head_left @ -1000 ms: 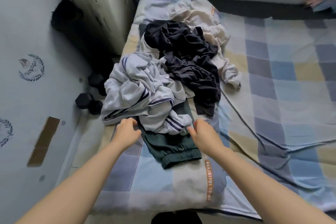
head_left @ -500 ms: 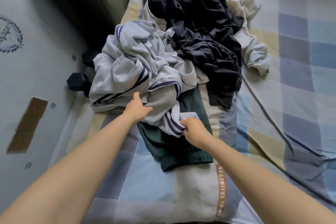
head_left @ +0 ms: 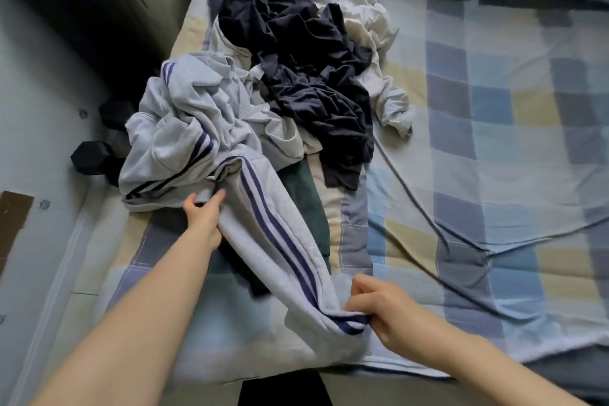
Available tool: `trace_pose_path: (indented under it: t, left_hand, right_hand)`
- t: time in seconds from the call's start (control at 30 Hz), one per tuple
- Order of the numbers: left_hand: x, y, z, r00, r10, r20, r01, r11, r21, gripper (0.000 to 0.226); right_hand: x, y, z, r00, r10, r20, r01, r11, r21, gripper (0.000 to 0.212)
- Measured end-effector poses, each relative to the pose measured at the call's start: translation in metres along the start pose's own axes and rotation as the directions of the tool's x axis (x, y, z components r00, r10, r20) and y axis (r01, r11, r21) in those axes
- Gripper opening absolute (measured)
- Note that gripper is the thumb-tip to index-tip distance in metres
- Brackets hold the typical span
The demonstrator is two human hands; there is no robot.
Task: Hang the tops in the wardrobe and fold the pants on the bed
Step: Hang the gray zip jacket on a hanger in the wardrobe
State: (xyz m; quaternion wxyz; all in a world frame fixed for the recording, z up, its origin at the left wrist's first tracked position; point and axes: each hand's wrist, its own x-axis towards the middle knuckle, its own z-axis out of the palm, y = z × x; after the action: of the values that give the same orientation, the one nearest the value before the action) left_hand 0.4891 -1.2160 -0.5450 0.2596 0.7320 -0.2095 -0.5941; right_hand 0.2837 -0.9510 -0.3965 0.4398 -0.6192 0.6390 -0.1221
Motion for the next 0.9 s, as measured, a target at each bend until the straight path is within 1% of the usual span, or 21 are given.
trace_pose_path:
  t: [0.03,0.1,0.17,0.2,0.27,0.3,0.37,0.47,0.53,0.6,0.7,0.73,0.77,0.8,0.87,0.9]
  left_hand:
    - [-0.002,0.002,-0.001,1.000,0.021,-0.022,-0.021,0.999,-0.024,0.071]
    - [-0.008,0.007,-0.006,0.995,0.070,-0.068,-0.072,0.997,-0.026,0.047]
    - [-0.019,0.012,-0.015,0.993,0.114,-0.040,-0.114,0.993,0.005,0.020]
    - [-0.032,0.017,-0.019,0.990,0.138,-0.016,-0.137,0.990,0.036,0.016]
    - [-0.057,0.023,-0.027,0.983,0.184,0.031,-0.186,0.978,0.093,0.021]
    - [-0.074,0.026,-0.031,0.976,0.210,0.050,-0.214,0.970,0.119,0.021]
    - [-0.116,0.034,-0.039,0.959,0.265,0.102,-0.278,0.949,0.147,0.017]
    - [-0.187,0.047,-0.047,0.915,0.374,0.154,-0.400,0.890,0.219,0.014]
    - [-0.241,0.053,-0.053,0.875,0.433,0.214,-0.476,0.850,0.224,0.016]
    - [-0.292,0.057,-0.062,0.832,0.457,0.314,-0.529,0.824,0.202,0.019]
    - [-0.357,0.058,-0.075,0.787,0.438,0.434,-0.561,0.801,0.210,0.018]
    - [-0.373,0.058,-0.078,0.769,0.434,0.469,-0.570,0.797,0.198,0.019]
    - [-0.390,0.061,-0.082,0.740,0.429,0.518,-0.583,0.794,0.175,0.020]
    - [-0.403,0.065,-0.086,0.704,0.428,0.567,-0.605,0.779,0.162,0.022]
    - [-0.420,0.078,-0.094,0.641,0.425,0.639,-0.655,0.737,0.166,0.022]
    - [-0.424,0.087,-0.098,0.626,0.426,0.653,-0.672,0.720,0.175,0.020]
  right_hand:
    - [-0.008,-0.003,-0.003,0.999,0.010,0.034,-0.009,1.000,-0.024,0.030]
    - [-0.021,-0.005,-0.007,0.999,0.029,0.044,-0.028,0.999,-0.027,0.029]
    - [-0.036,-0.003,-0.008,0.995,0.098,0.034,-0.097,0.995,-0.014,0.034]
    - [-0.045,-0.003,-0.007,0.988,0.150,0.036,-0.148,0.987,-0.059,0.030]
    - [-0.062,0.004,-0.003,0.971,0.239,-0.002,-0.234,0.948,-0.216,0.021]
    - [-0.071,0.005,-0.002,0.958,0.285,-0.033,-0.284,0.929,-0.238,0.019]
    - [-0.086,0.001,-0.004,0.925,0.369,-0.094,-0.380,0.905,-0.189,0.018]
    - [-0.101,-0.015,-0.010,0.850,0.507,-0.144,-0.519,0.852,-0.063,0.031]
    - [-0.106,-0.038,-0.016,0.816,0.556,-0.158,-0.561,0.827,0.015,0.033]
    - [-0.107,-0.070,-0.023,0.827,0.521,-0.210,-0.507,0.853,0.123,0.042]
    - [-0.097,-0.132,-0.029,0.875,0.393,-0.283,-0.324,0.909,0.261,0.067]
    - [-0.090,-0.147,-0.027,0.880,0.375,-0.292,-0.290,0.910,0.296,0.074]
    - [-0.086,-0.164,-0.027,0.868,0.385,-0.313,-0.282,0.902,0.326,0.077]
    - [-0.081,-0.175,-0.027,0.848,0.405,-0.341,-0.285,0.893,0.349,0.070]
    - [-0.075,-0.191,-0.034,0.807,0.410,-0.425,-0.269,0.896,0.353,0.037]
    - [-0.075,-0.195,-0.040,0.791,0.391,-0.471,-0.251,0.909,0.333,0.025]
